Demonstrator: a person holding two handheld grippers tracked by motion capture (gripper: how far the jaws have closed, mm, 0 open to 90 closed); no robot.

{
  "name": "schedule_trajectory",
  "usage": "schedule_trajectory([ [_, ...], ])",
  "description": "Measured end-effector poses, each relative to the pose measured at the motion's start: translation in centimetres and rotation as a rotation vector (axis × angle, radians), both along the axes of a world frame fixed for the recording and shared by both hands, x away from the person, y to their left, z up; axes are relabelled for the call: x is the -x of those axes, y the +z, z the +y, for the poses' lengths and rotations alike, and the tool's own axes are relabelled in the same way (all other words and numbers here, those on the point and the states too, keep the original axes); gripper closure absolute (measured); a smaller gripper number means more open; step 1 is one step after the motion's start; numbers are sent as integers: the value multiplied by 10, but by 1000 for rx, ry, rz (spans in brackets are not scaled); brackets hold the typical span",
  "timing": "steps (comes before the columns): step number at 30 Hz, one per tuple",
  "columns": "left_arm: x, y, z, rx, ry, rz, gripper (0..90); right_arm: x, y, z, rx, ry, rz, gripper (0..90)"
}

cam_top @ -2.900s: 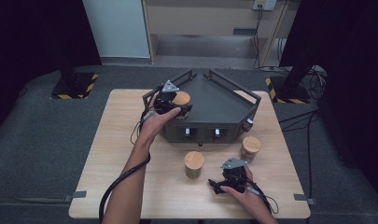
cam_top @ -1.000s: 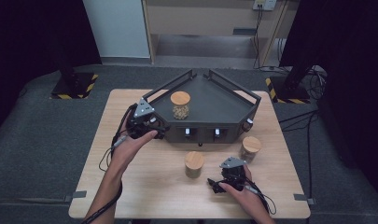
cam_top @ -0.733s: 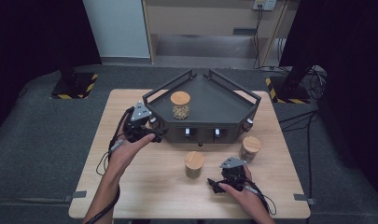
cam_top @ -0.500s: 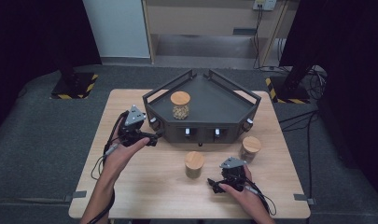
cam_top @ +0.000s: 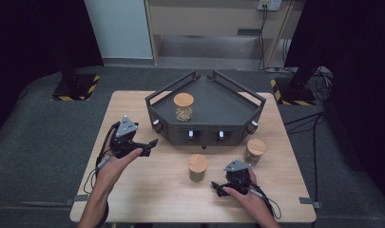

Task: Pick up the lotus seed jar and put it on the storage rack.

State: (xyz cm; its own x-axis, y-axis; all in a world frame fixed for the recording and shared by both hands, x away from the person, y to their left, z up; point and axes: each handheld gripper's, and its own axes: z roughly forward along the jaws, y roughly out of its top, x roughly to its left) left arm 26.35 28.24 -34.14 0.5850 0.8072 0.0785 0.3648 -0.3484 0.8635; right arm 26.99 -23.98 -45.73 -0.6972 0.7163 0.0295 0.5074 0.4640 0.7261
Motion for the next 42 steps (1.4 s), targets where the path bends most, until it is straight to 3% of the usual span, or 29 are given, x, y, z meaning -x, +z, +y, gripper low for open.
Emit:
schedule_trajectory([
  [10, 9, -11, 1, -6, 2, 16, 35, 1, 0, 0, 0, -3, 0, 5],
  [31, 32, -19, -1, -38, 11, 43, 30, 3, 0, 1, 0, -15, 0, 5],
  [42, 37, -26, 1, -49, 24, 64, 29, 3, 0, 1, 0, -15, 0, 5],
])
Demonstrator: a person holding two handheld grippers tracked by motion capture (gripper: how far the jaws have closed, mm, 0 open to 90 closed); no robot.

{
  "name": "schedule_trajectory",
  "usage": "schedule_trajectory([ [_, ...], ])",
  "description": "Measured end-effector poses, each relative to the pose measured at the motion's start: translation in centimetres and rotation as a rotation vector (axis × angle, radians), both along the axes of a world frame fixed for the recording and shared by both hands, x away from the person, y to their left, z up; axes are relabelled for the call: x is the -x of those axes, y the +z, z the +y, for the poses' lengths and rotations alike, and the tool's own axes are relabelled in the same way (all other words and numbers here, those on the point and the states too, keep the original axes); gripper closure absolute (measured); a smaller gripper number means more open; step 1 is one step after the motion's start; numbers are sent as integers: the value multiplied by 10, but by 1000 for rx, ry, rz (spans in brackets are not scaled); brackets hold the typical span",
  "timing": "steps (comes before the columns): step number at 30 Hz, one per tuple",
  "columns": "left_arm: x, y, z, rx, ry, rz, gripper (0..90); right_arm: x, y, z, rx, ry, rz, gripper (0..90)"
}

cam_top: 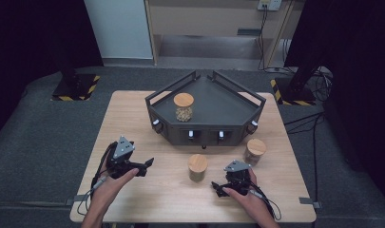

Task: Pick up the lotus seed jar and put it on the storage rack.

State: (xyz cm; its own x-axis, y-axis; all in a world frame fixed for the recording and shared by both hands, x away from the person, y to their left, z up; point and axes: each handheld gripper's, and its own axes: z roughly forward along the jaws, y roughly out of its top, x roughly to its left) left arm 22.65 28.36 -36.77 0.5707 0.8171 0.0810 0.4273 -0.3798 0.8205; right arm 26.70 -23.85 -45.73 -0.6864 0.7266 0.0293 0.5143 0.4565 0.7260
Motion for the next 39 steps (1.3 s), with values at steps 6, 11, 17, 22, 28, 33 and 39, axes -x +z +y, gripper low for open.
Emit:
schedule_trajectory([
  [6, 0, -8, 1, -9, 9, 22, 27, 0, 0, 0, 0, 0, 0, 5],
  [11, 0, -15, 1, -12, 15, 38, 27, 0, 0, 0, 0, 0, 1, 5],
  [17, -1, -23, 2, -21, 18, 64, 18, 0, 0, 0, 0, 0, 0, 5],
  [22, -2, -29, 0, -37, 28, 87, 15, 0, 0, 0, 0, 0, 0, 5],
  [28, -5, -37, -1, -54, 41, 128, 15, 0, 0, 0, 0, -1, 0, 5],
  [33, -6, -44, -3, -81, 53, 145, 15, 0, 0, 0, 0, -1, 0, 5],
  [39, -5, -53, -2, -74, 69, 170, 15, 0, 0, 0, 0, -1, 0, 5],
])
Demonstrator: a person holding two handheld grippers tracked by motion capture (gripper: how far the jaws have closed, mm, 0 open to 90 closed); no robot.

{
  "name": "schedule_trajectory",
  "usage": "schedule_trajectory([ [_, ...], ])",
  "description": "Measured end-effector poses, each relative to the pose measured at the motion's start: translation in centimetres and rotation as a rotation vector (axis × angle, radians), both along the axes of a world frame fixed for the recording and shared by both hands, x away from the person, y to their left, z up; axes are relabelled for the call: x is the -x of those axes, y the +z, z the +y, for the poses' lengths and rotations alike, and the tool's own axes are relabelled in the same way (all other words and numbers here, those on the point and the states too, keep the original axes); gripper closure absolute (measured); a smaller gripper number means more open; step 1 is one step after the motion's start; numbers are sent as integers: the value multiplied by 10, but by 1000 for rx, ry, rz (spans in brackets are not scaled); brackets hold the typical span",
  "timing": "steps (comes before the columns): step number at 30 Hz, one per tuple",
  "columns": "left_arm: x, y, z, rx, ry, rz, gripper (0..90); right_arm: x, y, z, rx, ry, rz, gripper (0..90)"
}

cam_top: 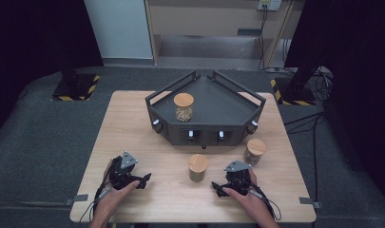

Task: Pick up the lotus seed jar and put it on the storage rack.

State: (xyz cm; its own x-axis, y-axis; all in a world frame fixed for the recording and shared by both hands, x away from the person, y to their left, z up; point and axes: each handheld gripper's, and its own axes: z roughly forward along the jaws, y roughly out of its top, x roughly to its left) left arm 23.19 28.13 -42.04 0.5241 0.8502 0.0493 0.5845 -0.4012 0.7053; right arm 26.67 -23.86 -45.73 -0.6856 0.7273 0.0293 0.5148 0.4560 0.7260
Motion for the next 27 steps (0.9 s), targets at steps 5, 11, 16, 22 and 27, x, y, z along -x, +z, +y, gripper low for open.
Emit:
schedule_trajectory([
  [5, 0, -5, -3, -6, 0, 15, 16, 0, 0, 0, 0, 0, 0, 5],
  [11, 0, -9, -9, -18, 1, 24, 17, 0, 0, 0, 0, 0, 0, 5],
  [16, 0, -13, -10, -17, 16, 29, 18, 0, 0, 0, 0, 0, 0, 5],
  [22, 0, -18, -10, -12, 29, 31, 14, 0, 0, 0, 0, 0, 0, 5],
  [27, 1, -22, -7, 19, 40, 30, 0, 0, 0, 0, 0, 0, 0, 5],
])
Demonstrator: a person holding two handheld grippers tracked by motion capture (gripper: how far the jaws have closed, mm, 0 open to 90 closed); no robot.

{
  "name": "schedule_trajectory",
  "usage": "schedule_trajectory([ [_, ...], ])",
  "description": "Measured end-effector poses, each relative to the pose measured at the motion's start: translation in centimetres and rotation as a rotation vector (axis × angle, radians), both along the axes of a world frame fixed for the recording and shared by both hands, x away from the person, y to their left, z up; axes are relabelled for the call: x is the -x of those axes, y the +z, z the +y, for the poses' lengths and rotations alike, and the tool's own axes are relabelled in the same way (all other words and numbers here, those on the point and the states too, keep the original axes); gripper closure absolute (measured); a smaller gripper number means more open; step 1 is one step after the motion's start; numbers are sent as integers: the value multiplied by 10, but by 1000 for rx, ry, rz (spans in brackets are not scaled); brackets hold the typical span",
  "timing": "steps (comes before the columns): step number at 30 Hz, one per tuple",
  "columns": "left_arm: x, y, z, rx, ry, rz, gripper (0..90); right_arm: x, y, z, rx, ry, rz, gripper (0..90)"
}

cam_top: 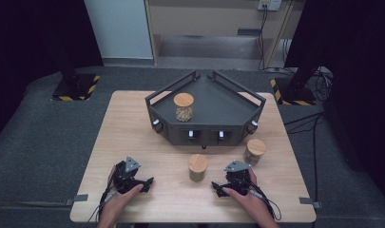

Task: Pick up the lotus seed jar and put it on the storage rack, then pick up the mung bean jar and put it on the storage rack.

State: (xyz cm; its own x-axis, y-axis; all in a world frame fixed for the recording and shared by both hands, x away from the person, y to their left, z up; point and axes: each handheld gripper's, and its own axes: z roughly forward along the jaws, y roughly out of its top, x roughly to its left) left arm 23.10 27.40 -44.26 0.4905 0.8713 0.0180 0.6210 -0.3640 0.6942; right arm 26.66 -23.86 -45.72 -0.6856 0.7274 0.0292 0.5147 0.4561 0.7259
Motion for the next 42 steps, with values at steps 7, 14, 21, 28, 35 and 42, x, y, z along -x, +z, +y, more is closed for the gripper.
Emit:
schedule_trajectory([
  [7, 0, 0, -1, 0, 1, 2, 0, 0, 0, 0, 0, -1, 0, 5],
  [14, 0, 0, -1, -1, 3, 1, 0, 0, 0, 0, 0, -1, 1, 5],
  [21, -3, 0, -1, 0, 1, 2, 0, 0, 0, 0, 0, -1, 1, 5],
  [28, -4, 0, 0, 0, -5, 2, 0, 0, 0, -2, -3, 9, -2, 15],
  [35, -5, 0, 1, -1, -7, 3, 0, 6, 4, -3, -12, 43, -23, 32],
  [42, -6, 0, 1, 1, -10, 3, 0, 11, 13, -2, -41, 70, -33, 30],
])
